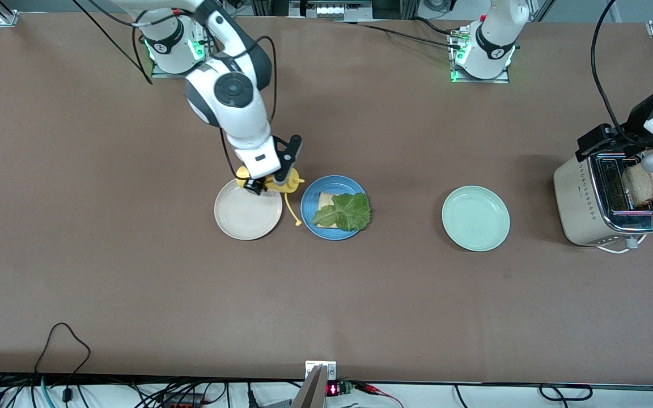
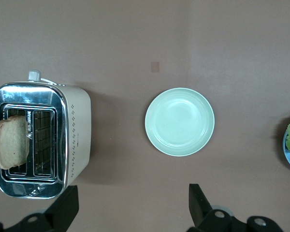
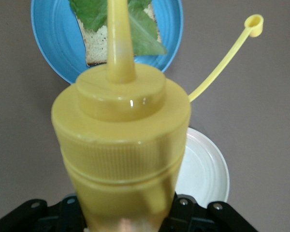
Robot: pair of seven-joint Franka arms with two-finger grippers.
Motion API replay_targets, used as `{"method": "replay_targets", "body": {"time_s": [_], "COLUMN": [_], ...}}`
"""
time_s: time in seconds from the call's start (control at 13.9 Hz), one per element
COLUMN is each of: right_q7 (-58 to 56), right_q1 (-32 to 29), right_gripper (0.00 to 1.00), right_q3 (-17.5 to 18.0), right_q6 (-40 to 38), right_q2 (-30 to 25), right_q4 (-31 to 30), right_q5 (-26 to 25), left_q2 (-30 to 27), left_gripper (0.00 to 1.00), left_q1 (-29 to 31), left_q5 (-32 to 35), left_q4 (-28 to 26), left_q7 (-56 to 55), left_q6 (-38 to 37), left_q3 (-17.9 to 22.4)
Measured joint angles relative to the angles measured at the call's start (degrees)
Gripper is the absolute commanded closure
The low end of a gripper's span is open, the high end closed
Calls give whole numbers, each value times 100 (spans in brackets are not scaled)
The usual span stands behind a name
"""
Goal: Make sandwich in blue plate with both arms
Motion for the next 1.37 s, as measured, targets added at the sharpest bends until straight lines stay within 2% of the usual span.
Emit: {"method": "replay_targets", "body": {"time_s": [0.14,0.29,0.87,1.01,1.08,1.15,1.37], "right_q7": [18,44,118,113,85,-5,-758], "right_q1": [632,913,983,773,528,146,-1491], "right_gripper": [100,100,100,100,100,100,100], "right_q3": [-541,-765,-877,-913,-866,-673,452], "right_q6": [-147,-239,-313,-395,-446,-492,-587], "right_q2": [336,602,753,625,488,308,-331], "right_q4": [352,644,833,881,868,815,406], "right_q5": [-4,-5,-134,-134,-94,10,436], "left_q2": [0,0,1,4,9,21,136], "left_gripper": [0,0,0,0,0,0,0], "left_q1": [46,56,56,55,55,56,88], "left_q5": [-3,-4,-116,-125,-126,-126,-126], "left_q4": [-5,-9,-14,-20,-23,-28,-41], "left_q7": [0,0,0,0,0,0,0], "left_q6": [0,0,0,0,0,0,0], "left_q3": [0,0,-5,-5,-5,-5,2]}}
